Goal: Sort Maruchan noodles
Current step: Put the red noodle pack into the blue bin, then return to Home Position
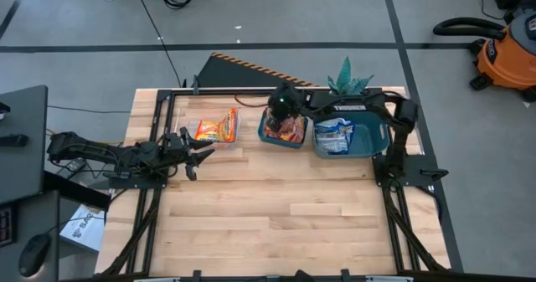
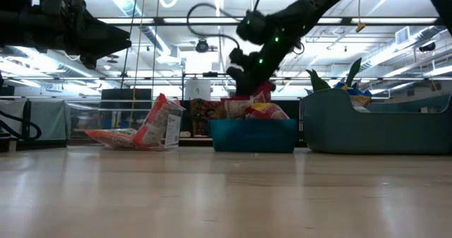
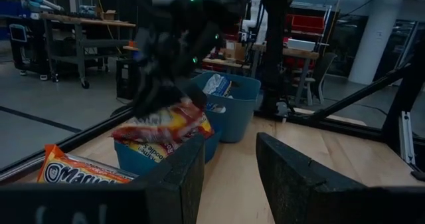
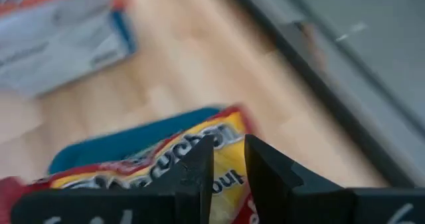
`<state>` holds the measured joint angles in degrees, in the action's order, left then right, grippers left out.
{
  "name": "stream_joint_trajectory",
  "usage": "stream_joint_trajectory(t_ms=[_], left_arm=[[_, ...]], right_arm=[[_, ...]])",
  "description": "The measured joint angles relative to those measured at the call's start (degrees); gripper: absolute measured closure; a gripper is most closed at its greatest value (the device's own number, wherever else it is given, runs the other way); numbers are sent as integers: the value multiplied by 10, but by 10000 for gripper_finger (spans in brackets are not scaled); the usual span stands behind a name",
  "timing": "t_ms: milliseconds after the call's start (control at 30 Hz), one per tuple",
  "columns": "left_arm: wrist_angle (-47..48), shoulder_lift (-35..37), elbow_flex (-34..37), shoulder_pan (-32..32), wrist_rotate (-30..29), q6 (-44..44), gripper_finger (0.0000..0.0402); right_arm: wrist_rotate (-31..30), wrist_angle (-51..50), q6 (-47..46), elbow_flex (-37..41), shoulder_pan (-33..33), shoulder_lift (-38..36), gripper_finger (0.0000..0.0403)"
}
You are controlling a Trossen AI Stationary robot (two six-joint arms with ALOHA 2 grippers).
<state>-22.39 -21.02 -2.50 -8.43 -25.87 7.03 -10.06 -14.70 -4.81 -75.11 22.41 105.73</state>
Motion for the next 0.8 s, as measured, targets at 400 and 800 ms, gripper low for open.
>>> stream_joint_trajectory(t_ms=[400,800], left_arm=[[8,0,0,0,0,-1,260],[-14,0,0,-5,37,10,260]], right_arm=[[-45,-37,21,-3,-68,8,312],[-110,-28,43,10,-180,-177,312]])
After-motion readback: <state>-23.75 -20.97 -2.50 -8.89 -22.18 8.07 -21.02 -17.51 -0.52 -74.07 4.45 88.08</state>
